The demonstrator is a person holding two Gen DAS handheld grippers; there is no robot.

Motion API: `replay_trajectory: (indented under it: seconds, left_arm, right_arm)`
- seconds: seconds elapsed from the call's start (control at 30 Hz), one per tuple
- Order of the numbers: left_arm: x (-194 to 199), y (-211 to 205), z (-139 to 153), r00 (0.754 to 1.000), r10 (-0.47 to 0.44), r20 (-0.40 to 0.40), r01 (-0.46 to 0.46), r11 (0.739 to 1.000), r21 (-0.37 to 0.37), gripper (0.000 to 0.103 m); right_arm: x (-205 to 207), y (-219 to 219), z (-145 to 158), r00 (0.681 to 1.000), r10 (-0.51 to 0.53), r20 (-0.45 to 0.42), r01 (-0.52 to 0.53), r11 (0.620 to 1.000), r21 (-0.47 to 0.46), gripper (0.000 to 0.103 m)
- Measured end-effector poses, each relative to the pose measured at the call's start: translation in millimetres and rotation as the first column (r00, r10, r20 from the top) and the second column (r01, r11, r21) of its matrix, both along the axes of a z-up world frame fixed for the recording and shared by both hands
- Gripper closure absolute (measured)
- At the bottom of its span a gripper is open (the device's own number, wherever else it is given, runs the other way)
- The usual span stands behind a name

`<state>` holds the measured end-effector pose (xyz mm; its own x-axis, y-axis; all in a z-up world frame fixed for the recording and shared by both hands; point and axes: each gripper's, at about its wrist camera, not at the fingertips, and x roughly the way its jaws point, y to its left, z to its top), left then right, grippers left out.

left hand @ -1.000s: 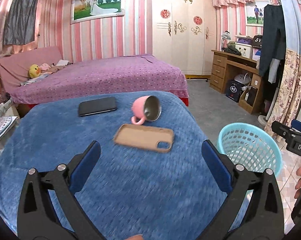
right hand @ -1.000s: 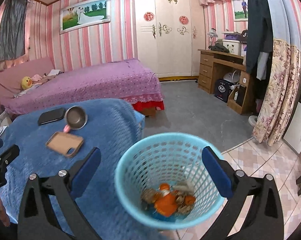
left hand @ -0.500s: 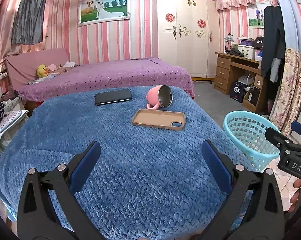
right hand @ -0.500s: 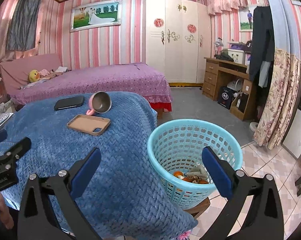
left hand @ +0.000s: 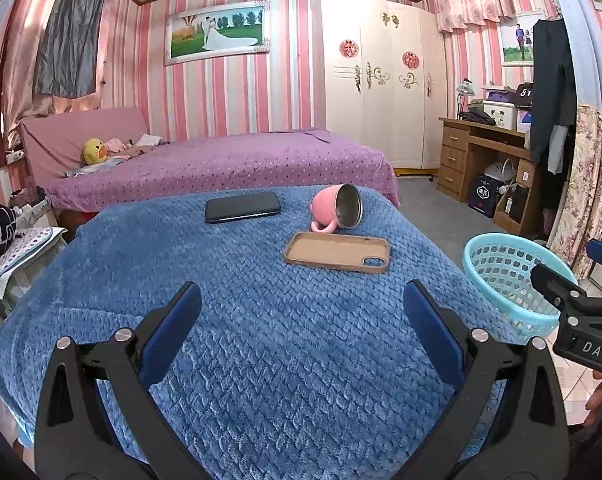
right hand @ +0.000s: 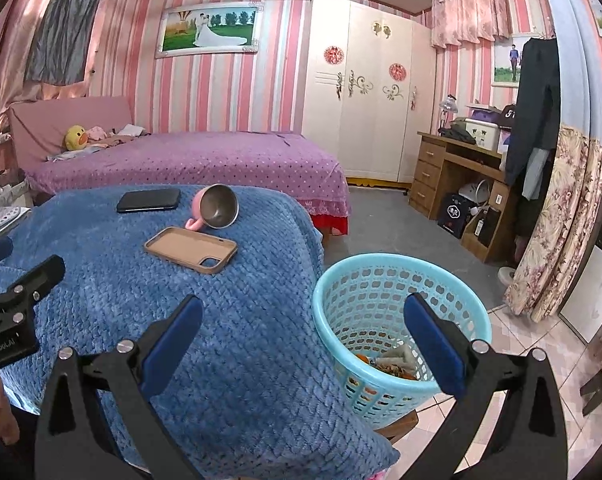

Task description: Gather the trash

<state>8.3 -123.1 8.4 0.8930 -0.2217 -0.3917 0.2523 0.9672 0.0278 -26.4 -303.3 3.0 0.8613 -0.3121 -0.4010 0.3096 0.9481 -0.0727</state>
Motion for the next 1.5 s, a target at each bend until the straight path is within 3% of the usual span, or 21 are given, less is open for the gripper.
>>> replay_trajectory:
  seconds: [1.5]
  left_arm:
    - [13,2,-11,1.0,0.011,-0.026,-0.011,1.0,-0.019,0.005]
  right_arm:
    - [-3,-3,-1,0.999,-0.041,0.013,0.041,0.999,-0.026,0.005]
